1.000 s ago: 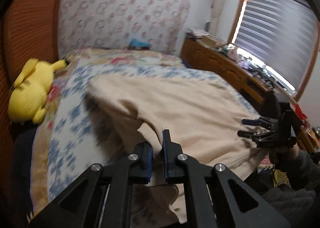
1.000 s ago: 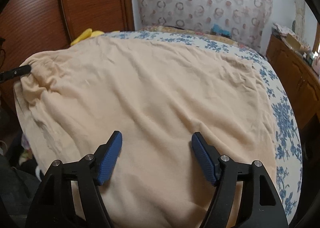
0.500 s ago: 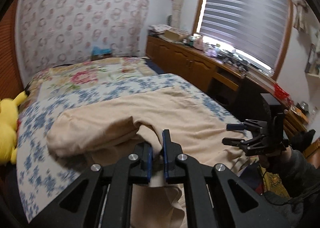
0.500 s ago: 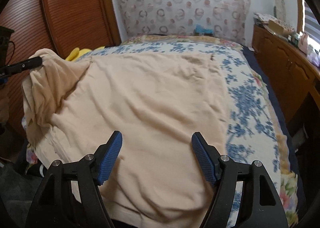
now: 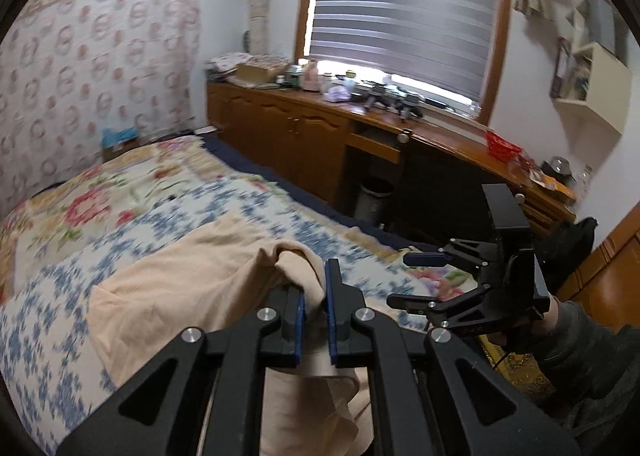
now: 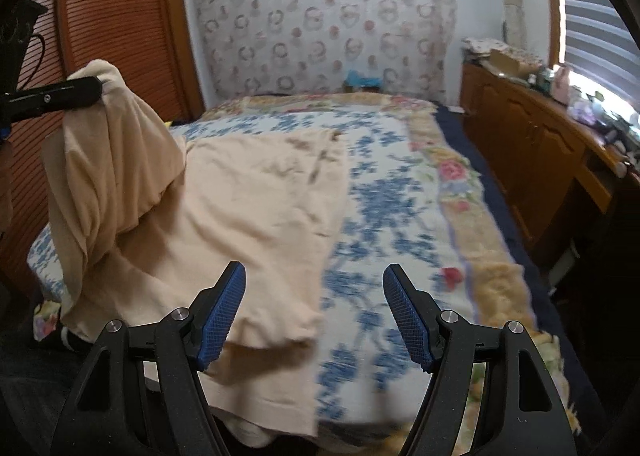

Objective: Fold small clothes

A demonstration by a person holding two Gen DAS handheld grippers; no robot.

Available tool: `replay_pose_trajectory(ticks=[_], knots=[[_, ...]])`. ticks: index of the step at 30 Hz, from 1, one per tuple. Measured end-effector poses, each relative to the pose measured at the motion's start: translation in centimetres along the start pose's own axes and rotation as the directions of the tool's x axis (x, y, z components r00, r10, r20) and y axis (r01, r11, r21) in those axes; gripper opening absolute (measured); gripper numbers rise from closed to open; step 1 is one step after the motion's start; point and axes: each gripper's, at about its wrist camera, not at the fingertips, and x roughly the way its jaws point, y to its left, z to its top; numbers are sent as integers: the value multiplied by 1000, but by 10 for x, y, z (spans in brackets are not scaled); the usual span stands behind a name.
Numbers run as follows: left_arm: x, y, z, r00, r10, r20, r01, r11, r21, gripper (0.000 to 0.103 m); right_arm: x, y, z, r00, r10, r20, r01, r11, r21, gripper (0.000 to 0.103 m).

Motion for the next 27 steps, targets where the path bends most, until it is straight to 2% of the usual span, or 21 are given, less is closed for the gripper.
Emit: replay_pose_trajectory(ticks=[6, 9, 11, 14, 15, 17, 18, 21, 23, 27], knots=[[32, -16, 14, 999, -14, -51, 15, 1000, 26, 8, -17, -25, -4, 999, -42, 23, 41, 998, 49, 74], [35, -16, 11, 999, -23, -50, 25, 999, 31, 20, -19, -29, -8, 999, -47, 19, 46, 997, 59, 74], [33, -13, 6, 999, -14, -50, 15, 999, 30, 34, -17, -30, -7, 999, -47, 15, 46, 997, 59, 74], [25, -1, -3, 998, 8, -57, -7, 1000, 16, 42, -15, -27, -8, 999, -40, 15, 39, 997, 61, 74], [23, 5, -8, 998, 19, -62, -19, 1000, 8, 43, -12, -26, -6, 999, -36, 16, 35, 998, 61, 74], [20, 18, -18, 996, 51, -70, -52, 999, -6, 56, -10, -22, -5, 1000, -24, 19, 22, 998, 59, 74], [19, 25, -24, 995, 68, -74, -69, 998, -11, 58, -8, -21, -4, 1000, -21, 20, 20, 998, 57, 74], [14, 50, -48, 986, 128, -108, -132, 991, -32, 58, -2, -15, 0, 1000, -4, 23, 3, 999, 47, 74], [11, 69, -68, 972, 193, -134, -200, 979, -40, 59, 2, -8, 4, 1000, 10, 25, -11, 999, 35, 74], [7, 103, -102, 953, 239, -184, -260, 960, -99, 59, 12, 6, 12, 999, 37, 23, -38, 999, 7, 74]])
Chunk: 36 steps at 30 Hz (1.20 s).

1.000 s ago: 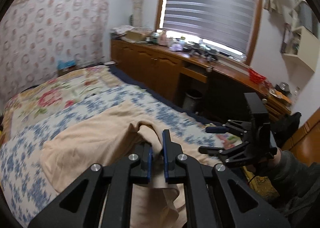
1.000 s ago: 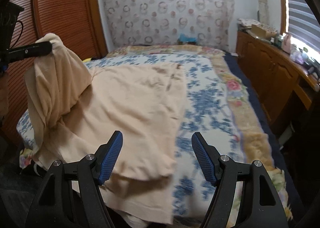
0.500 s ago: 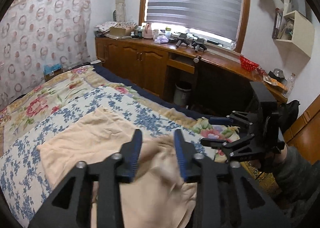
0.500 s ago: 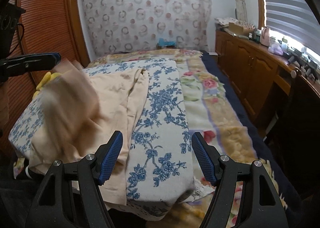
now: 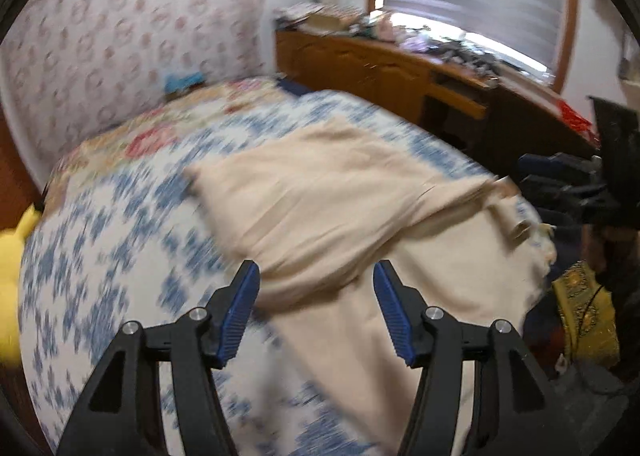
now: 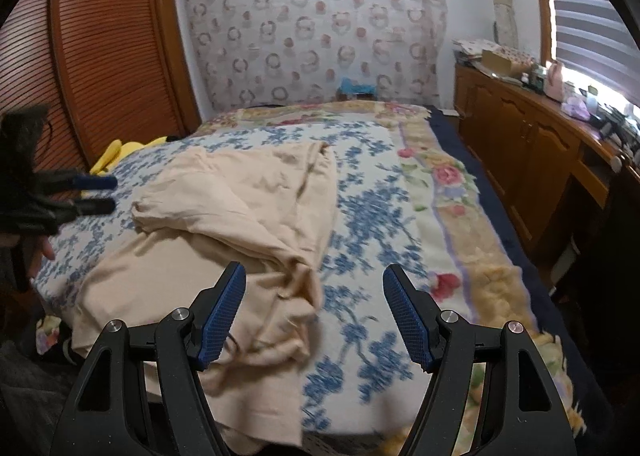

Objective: Fold small clothes

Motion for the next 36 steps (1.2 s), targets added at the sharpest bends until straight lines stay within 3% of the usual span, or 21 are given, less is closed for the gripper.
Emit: replay_pose_trajectory(ticks=[5, 11, 25, 32, 36], knots=[[15, 44, -27, 997, 59, -53, -63, 994, -84, 58, 16, 24, 14, 999, 36, -9, -36, 997, -61, 74], [21, 73, -39, 993, 101, -65, -109, 985, -134, 59, 35, 52, 31, 997, 77, -26, -80, 988, -136, 74], [30, 93, -49, 984, 161, -78, -171, 976, -133, 59, 87, 113, 55, 975, 190, -113, -212, 947, -241, 74], [35, 88, -45, 987, 134, -89, -143, 984, -104, 79, 121, 141, 57, 954, 223, -200, -272, 924, -269, 73], [38, 86, -44, 988, 125, -95, -133, 987, -90, 84, 136, 156, 55, 945, 221, -243, -291, 905, -311, 72]])
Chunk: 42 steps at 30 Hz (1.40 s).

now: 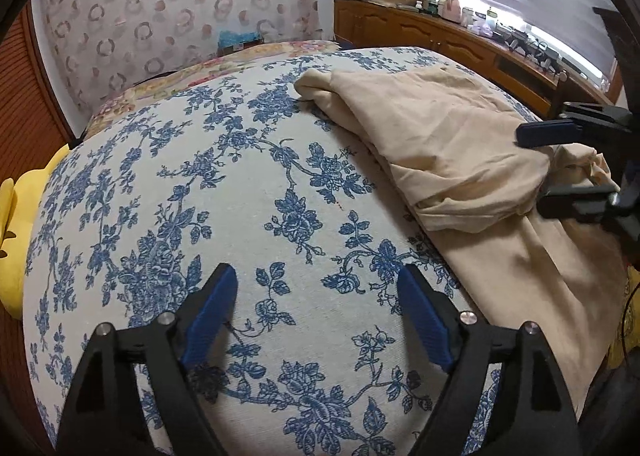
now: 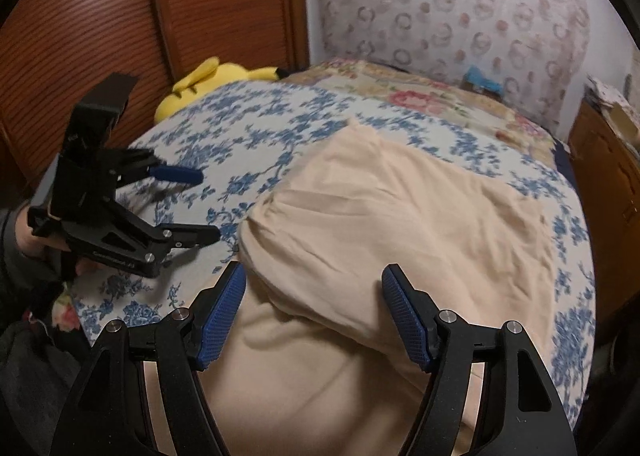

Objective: Fold small clothes

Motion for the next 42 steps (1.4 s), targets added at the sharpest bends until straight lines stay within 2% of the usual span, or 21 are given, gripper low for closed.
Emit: replay_pose_trajectory(ticks=[9, 12, 15, 17, 19, 23, 28, 32, 37, 40, 42], knots=[[0, 1, 0, 1000, 7, 0, -7, 1000, 2, 86, 28, 13, 6, 997, -41, -65, 35, 995, -90, 67], [1, 1, -1, 1000, 9, -1, -9, 1000, 0, 86, 36, 14, 7, 994, -72, -84, 60, 990, -127, 60], [2, 2, -1, 1000, 17, -5, -17, 1000, -8, 91, 40, 11, 7, 991, -89, -98, 73, 986, -151, 40], [3, 3, -1, 1000, 20, -8, -20, 1000, -13, 93, 35, 5, 9, 993, -79, -91, 66, 988, -139, 10], [3, 3, -1, 1000, 23, -10, -23, 1000, -17, 94, 24, -6, 14, 996, -60, -64, 53, 993, -101, 7], [3, 4, -1, 1000, 21, -9, -21, 1000, -16, 94, 1, -29, 25, 995, -103, 10, 104, 994, -40, 6], [3, 5, -1, 1000, 18, -9, -18, 1000, -13, 94, -16, -78, 36, 980, -198, 35, 196, 979, 58, 6], [3, 5, -2, 1000, 17, -9, -17, 1000, -12, 94, -16, -133, 33, 958, -286, -4, 283, 944, 171, 6], [3, 5, -2, 1000, 18, -9, -18, 1000, -12, 94, -9, -176, 20, 932, -354, -77, 362, 894, 265, 6], [3, 5, -1, 1000, 17, -9, -18, 1000, -12, 94, -14, -195, 13, 926, -364, -100, 376, 861, 342, 24], [3, 4, -1, 1000, 17, -10, -18, 1000, -12, 94, -20, -199, 11, 918, -386, -93, 394, 852, 346, 28]])
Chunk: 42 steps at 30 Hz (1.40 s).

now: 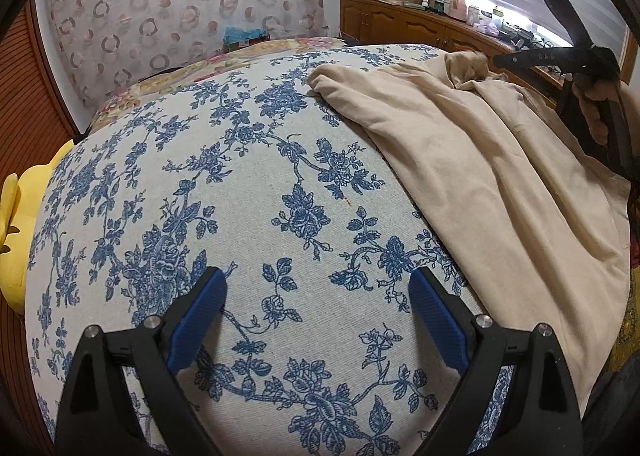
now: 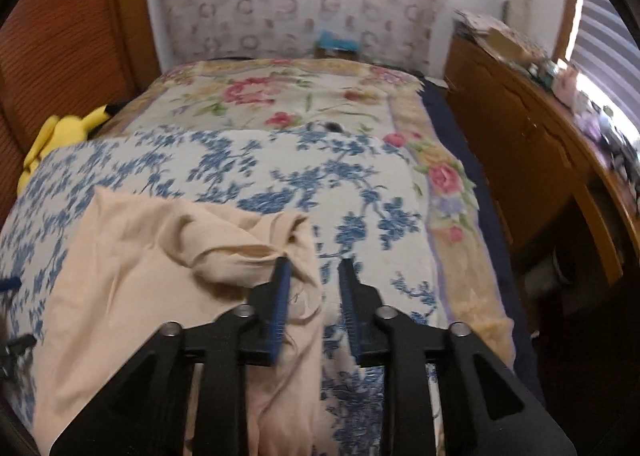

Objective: Fold small clothes

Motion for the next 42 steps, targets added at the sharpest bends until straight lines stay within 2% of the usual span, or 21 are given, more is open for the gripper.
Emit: replay_pose_trajectory(ticks=[3, 6, 7, 8, 11, 14, 18, 19, 20, 21, 24, 25, 28, 30, 31, 32, 37, 42], knots=[[0, 0, 0, 1000, 3, 0, -3, 1000, -1, 94, -15, 4, 2, 999, -23, 47, 25, 999, -45, 30], [-5, 2, 3, 999, 27, 19, -26, 999, -25, 94, -22, 11, 4, 997, 47, 65, -43, 997, -63, 35], [-9, 2, 6, 999, 12, 39, -10, 999, -42, 94, -21, 16, 5, 994, 99, 54, -94, 992, -79, 37], [-12, 2, 9, 999, -1, 53, 4, 999, -54, 94, -18, 20, 7, 992, 123, 35, -119, 988, -94, 40], [-29, -5, 20, 993, -39, 113, 46, 997, -68, 94, 5, 35, 12, 980, 189, -56, -195, 975, -107, 40], [-40, -15, 28, 987, -61, 151, 70, 996, -58, 94, 31, 45, 15, 973, 186, -138, -200, 975, -94, 40], [-44, -24, 33, 981, -79, 175, 91, 994, -61, 94, 49, 47, 18, 975, 157, -154, -173, 981, -92, 40], [-44, -26, 33, 980, -87, 178, 99, 993, -63, 94, 50, 46, 18, 976, 159, -151, -173, 981, -87, 32], [-43, -28, 32, 980, -93, 176, 106, 992, -64, 94, 49, 42, 19, 974, 177, -139, -190, 978, -84, 11], [-42, -29, 32, 980, -97, 173, 109, 992, -64, 94, 47, 40, 19, 973, 191, -129, -203, 975, -88, 3], [-41, -35, 29, 981, -96, 169, 107, 993, -56, 94, 28, 20, 24, 985, 166, -38, -168, 984, -60, 3], [-41, -37, 28, 981, -99, 169, 109, 993, -51, 94, 20, 7, 26, 992, 129, -1, -129, 991, -19, 3], [-39, -42, 26, 981, -102, 163, 110, 993, -43, 94, 16, -11, 27, 1000, 16, 1, -16, 999, 27, 5], [-38, -47, 25, 983, -95, 157, 101, 994, -30, 94, 19, -16, 25, 998, -49, -41, 49, 999, 1, 22], [-38, -49, 24, 984, -89, 152, 94, 995, -22, 94, 16, -20, 22, 997, -58, -44, 58, 998, -1, 31], [-38, -51, 23, 985, -88, 149, 91, 996, -17, 94, 9, -24, 17, 999, -37, -40, 37, 999, 2, 32], [-45, -62, 11, 986, -100, 136, 99, 995, 14, 94, -44, -23, -28, 996, 91, -18, -92, 995, -43, 32], [-55, -78, -5, 985, -120, 124, 115, 992, 51, 94, -98, 4, -107, 980, 196, -35, -199, 976, -94, 32]])
